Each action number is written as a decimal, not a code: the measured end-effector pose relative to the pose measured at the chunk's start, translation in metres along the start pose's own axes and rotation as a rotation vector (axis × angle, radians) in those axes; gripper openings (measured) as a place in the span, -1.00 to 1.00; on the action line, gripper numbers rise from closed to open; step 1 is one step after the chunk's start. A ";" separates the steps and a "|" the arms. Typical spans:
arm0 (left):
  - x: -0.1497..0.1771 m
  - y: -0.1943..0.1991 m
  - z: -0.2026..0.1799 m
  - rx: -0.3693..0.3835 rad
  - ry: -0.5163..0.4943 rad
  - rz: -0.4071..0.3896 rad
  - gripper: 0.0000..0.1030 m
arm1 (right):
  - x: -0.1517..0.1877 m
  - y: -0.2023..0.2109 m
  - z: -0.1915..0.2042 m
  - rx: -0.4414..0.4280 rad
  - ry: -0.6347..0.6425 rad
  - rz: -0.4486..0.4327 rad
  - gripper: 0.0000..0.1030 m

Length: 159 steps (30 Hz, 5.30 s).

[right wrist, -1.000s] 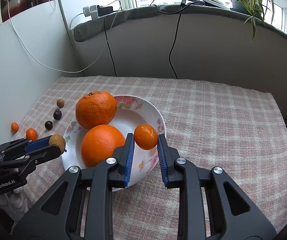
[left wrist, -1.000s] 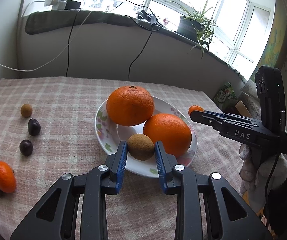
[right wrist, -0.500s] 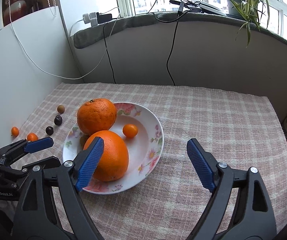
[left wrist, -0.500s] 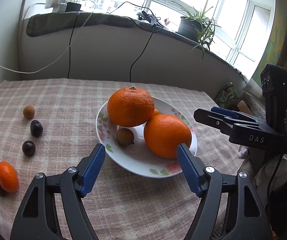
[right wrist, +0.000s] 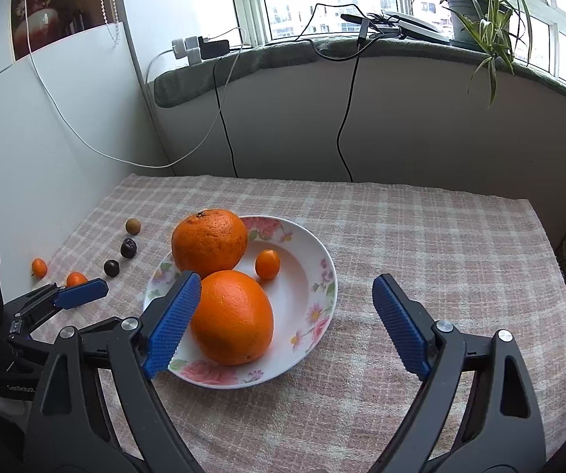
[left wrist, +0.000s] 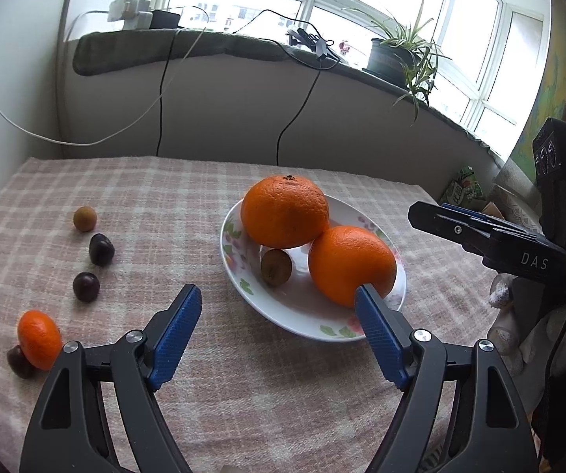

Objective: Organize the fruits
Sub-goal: 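Withdraw the right tool from the bowl toward the remaining fruit, then move the right tool to a dark plum while the left tool moves to the large tangerine, then close the right tool on the plum while the left tool grips the large tangerine, then carry the plum with the right tool while the left tool carries the tangerine over the bowl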

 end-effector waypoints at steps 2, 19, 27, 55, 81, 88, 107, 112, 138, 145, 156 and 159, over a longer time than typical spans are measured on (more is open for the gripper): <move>0.000 0.005 0.004 -0.012 0.001 -0.007 0.56 | -0.001 0.002 0.005 -0.005 0.005 -0.006 0.77; 0.017 0.058 0.084 -0.173 0.082 -0.056 0.55 | -0.014 -0.013 0.089 -0.176 0.113 -0.005 0.77; 0.025 0.063 0.120 -0.207 0.116 -0.037 0.30 | -0.015 -0.040 0.141 -0.306 0.127 0.069 0.77; 0.027 0.037 0.137 -0.206 0.070 -0.007 -0.17 | 0.015 -0.170 0.211 -0.418 -0.122 0.495 -0.15; 0.026 0.040 0.148 -0.212 0.099 -0.023 -0.29 | 0.025 -0.180 0.214 -0.392 -0.075 0.503 -0.52; 0.022 0.055 0.139 -0.184 0.118 -0.056 -0.29 | 0.010 -0.154 0.206 -0.404 -0.065 0.436 -0.52; 0.006 0.061 0.085 -0.044 0.117 -0.095 -0.29 | -0.019 -0.050 0.126 -0.334 -0.073 0.201 -0.52; 0.003 0.053 0.068 -0.007 0.109 -0.087 -0.30 | -0.017 -0.029 0.091 -0.276 -0.105 0.153 -0.52; 0.002 0.006 -0.008 0.114 0.040 -0.014 -0.29 | -0.001 -0.006 -0.019 -0.091 -0.175 0.097 -0.52; 0.003 -0.001 -0.015 0.118 0.025 0.001 -0.29 | 0.001 -0.014 -0.024 -0.081 -0.175 0.110 -0.52; 0.003 -0.008 -0.018 0.112 0.019 0.013 -0.30 | 0.003 -0.026 -0.025 -0.085 -0.168 0.134 -0.52; 0.003 -0.010 -0.019 0.111 0.019 0.017 -0.30 | 0.004 -0.029 -0.025 -0.088 -0.171 0.140 -0.52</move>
Point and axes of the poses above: each gripper's, at about its wrist camera, not at the fingertips, and y roughly against the way its jaws point, z to its left, x to its underside, the point moved 4 cm from there along -y, roughly the way its jaws point, and after that the axes turned 4 degrees about -z, right-handed, at the moved point
